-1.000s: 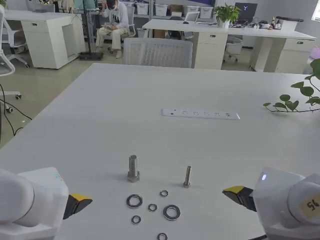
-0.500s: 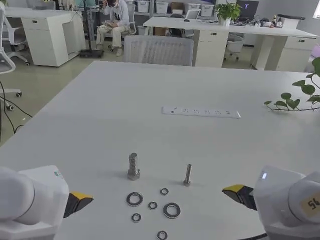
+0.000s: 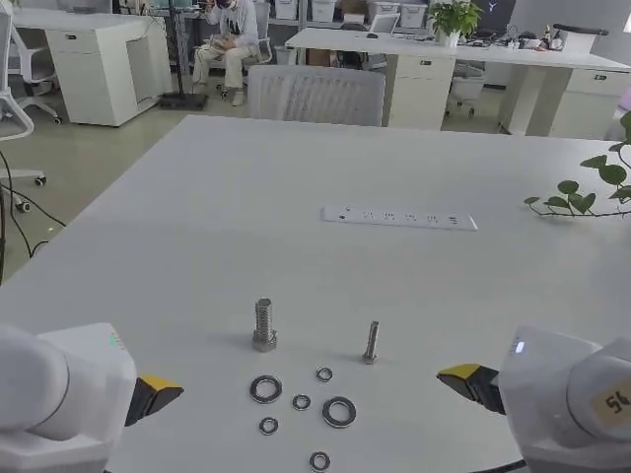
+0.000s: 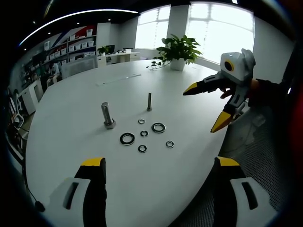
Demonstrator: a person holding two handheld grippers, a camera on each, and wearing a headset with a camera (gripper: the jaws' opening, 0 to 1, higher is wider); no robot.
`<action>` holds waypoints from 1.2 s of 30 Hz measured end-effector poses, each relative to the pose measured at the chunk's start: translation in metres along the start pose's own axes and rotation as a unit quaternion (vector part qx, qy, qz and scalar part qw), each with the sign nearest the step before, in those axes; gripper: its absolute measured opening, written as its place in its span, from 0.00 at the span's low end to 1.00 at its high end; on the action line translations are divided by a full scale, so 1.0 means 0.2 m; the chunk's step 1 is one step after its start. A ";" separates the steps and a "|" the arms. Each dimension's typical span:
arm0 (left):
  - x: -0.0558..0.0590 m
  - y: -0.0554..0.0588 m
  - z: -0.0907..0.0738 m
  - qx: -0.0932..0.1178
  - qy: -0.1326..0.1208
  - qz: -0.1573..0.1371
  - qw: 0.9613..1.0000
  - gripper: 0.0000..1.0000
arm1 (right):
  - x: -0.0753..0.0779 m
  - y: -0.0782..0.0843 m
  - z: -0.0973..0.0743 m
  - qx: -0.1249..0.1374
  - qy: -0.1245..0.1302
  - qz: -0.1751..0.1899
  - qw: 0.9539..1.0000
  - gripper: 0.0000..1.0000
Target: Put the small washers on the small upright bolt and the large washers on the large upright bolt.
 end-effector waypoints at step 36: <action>0.01 0.00 0.00 0.003 0.004 -0.001 1.000 0.93 | 0.00 -0.02 0.01 -0.018 -0.008 -0.021 1.000 0.84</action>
Point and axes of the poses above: the centre of the closed fingertips' face, and the gripper's own axes: z roughly forward along the fingers, x roughly to its right, y roughly out of its underside, the point moved 7 cm from there along -z, roughly backward along the fingers, and after that the axes turned 6 degrees about -y, right-handed, at the moved point
